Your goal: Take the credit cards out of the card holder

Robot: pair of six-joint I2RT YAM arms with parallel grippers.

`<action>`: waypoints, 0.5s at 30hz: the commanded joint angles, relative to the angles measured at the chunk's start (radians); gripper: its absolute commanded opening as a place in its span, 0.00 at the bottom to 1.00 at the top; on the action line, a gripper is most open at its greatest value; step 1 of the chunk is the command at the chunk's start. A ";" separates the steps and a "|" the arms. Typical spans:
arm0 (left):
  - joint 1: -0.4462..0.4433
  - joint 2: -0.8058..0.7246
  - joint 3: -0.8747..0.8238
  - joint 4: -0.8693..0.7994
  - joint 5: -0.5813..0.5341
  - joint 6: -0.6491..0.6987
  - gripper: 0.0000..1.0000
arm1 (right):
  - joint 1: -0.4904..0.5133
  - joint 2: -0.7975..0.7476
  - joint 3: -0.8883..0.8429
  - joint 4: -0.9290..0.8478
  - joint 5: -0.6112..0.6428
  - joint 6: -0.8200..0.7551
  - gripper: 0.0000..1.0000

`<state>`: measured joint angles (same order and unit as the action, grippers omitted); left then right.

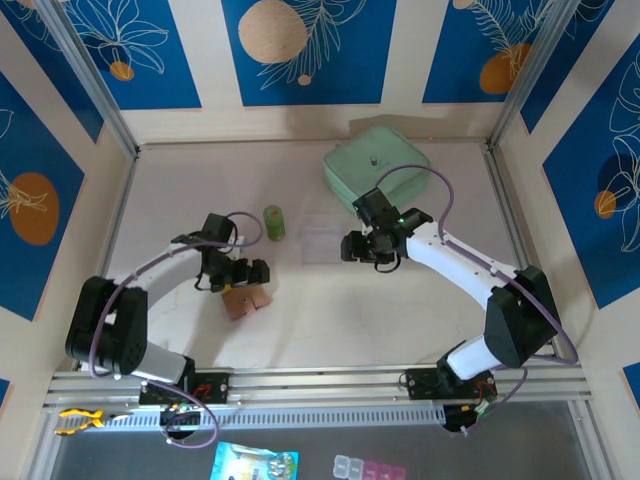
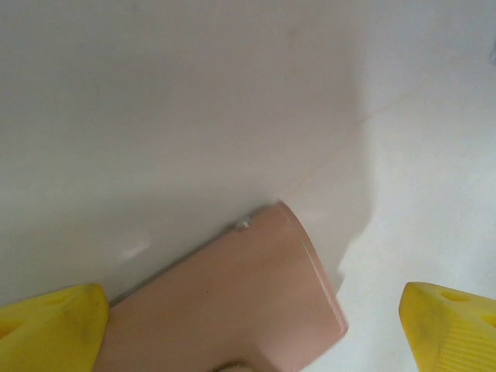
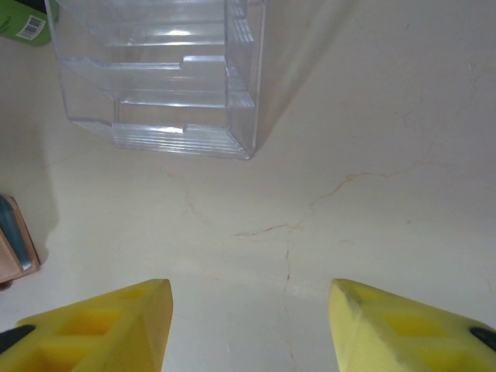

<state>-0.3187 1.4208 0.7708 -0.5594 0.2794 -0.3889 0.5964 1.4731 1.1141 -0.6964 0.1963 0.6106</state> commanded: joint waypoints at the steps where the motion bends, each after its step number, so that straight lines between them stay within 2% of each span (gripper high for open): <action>1: -0.049 -0.067 -0.051 -0.051 -0.034 -0.053 0.96 | -0.001 -0.033 -0.021 -0.019 0.020 -0.012 0.57; 8: -0.186 -0.180 -0.079 -0.128 -0.161 -0.140 0.96 | -0.031 -0.032 -0.062 0.002 -0.001 -0.022 0.57; 11: -0.232 -0.177 -0.063 -0.151 -0.211 -0.143 0.90 | -0.035 -0.030 -0.072 0.009 -0.004 -0.021 0.57; 15: -0.271 -0.151 -0.045 -0.166 -0.279 -0.140 0.90 | -0.034 -0.033 -0.084 0.011 -0.006 -0.019 0.57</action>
<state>-0.5697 1.2541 0.6968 -0.6762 0.0818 -0.5163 0.5625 1.4548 1.0477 -0.6914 0.2020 0.6025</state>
